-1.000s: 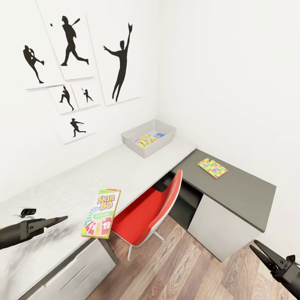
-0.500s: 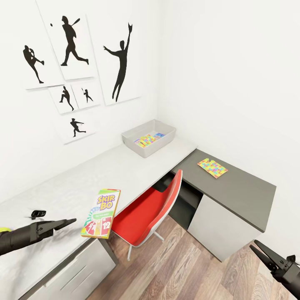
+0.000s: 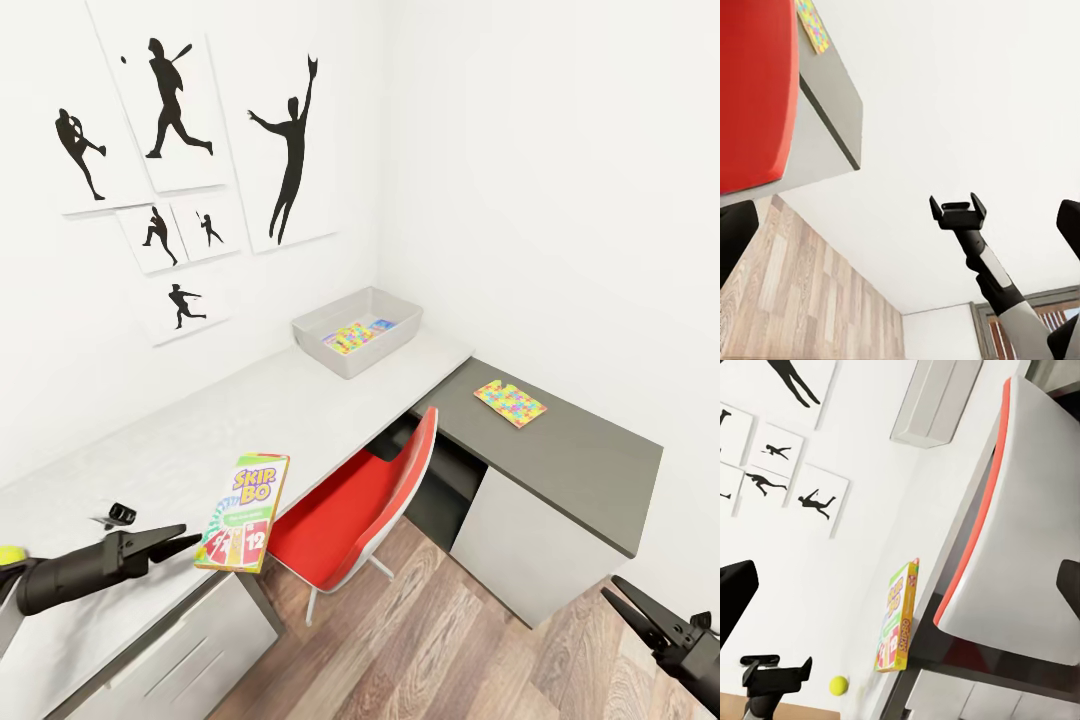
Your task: Put all the toys in the child's room - the three board games (two on the bed and one on the table), the two jigsaw puzzles on the table, and the tennis ball on the table - inside the toy box on the table in the child's room.
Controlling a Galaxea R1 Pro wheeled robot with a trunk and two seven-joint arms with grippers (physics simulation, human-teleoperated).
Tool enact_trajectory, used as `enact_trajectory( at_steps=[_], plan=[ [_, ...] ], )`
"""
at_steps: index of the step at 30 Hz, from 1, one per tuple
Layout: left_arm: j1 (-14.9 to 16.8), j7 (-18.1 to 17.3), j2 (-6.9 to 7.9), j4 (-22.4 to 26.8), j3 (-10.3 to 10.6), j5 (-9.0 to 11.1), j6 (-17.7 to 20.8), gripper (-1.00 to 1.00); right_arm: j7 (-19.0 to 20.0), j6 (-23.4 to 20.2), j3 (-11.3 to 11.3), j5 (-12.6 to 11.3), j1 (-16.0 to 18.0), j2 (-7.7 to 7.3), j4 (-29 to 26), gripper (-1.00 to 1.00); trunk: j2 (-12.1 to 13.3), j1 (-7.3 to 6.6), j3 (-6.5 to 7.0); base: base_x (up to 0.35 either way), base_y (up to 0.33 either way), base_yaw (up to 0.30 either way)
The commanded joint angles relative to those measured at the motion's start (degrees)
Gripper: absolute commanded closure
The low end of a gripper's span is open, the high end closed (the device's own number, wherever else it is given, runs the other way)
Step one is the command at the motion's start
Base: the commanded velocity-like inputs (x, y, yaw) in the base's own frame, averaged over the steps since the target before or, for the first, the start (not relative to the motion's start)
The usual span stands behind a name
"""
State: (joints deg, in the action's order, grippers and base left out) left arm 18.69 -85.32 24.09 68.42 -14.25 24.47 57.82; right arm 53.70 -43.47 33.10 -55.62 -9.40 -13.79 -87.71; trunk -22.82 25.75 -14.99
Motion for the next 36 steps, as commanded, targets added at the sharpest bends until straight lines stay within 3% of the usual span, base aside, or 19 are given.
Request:
enact_trajectory(
  at_steps=[1,26,30,36],
  plan=[
    [0.0,0.0,-0.03,0.0,0.0,0.0,0.7,-1.0,-0.1,-0.3,0.0,-0.3,0.0,0.0,0.0,-1.0,-0.1,0.03,-0.09,0.0,0.0,0.0],
    [0.0,2.9,-1.06,0.0,0.0,0.0,1.0,-1.0,-0.1,-0.3,0.0,-0.2,0.0,0.23,0.0,-1.0,-0.1,0.03,-0.09,-0.108,-0.105,0.0],
    [0.0,3.8,-2.01,-0.1,0.0,0.1,1.1,-1.0,-0.1,-0.3,0.0,-0.2,0.0,0.25,0.1,-1.0,-0.1,0.03,-0.09,-0.12,-0.199,0.0],
    [0.0,9.0,-6.06,-0.1,-0.1,0.0,1.5,-1.0,-0.2,-0.3,0.0,-0.2,0.0,0.17,1.3,-1.0,-0.1,0.03,-0.09,-0.028,-0.048,0.0]
  ],
)
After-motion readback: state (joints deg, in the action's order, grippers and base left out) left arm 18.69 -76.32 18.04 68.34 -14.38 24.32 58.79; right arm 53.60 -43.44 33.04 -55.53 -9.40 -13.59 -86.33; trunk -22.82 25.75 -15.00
